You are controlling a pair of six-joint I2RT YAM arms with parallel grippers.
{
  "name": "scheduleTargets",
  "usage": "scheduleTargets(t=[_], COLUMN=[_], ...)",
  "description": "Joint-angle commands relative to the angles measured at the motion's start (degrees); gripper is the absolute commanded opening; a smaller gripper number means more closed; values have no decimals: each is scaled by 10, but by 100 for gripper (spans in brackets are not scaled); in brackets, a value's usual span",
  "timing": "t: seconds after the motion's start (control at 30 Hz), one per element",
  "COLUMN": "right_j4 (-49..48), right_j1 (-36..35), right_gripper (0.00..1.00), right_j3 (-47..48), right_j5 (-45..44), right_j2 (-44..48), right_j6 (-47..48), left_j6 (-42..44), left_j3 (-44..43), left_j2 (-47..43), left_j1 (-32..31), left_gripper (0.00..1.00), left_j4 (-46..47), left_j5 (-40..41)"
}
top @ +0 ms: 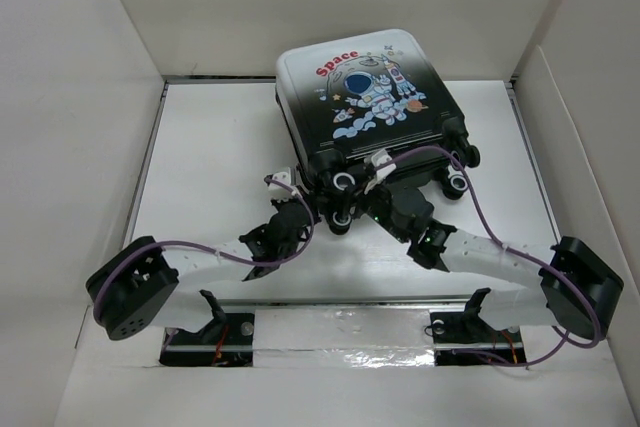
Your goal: Pack the luggage
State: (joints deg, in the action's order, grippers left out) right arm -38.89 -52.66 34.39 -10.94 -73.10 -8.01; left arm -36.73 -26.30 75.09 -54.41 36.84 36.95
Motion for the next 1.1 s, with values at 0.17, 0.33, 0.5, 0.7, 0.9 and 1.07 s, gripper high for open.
scheduleTargets(t=[0.17,0.33,0.5,0.7,0.9,1.07], right_j4=[-37,-16,-3,12,17,10], right_j1=[-10,-16,-27,-45,-56,-68], right_gripper=[0,0,0,0,0,0], right_j3=[-17,-29,-34,-30,-20,15], right_j5=[8,12,12,7,11,33], right_j2=[100,127,143,154,145,87], right_j6=[-4,-3,-2,6,11,11], left_j6=[-8,5,29,32,6,-43], left_j3=[51,46,26,4,-2,10], left_j2=[-70,-76,-61,-34,-45,-112], left_j1=[79,138,173,224,245,245], left_gripper=[0,0,0,0,0,64], left_j4=[-55,-34,-3,12,-19,-77], left_j5=[52,15,-6,-23,-14,-28])
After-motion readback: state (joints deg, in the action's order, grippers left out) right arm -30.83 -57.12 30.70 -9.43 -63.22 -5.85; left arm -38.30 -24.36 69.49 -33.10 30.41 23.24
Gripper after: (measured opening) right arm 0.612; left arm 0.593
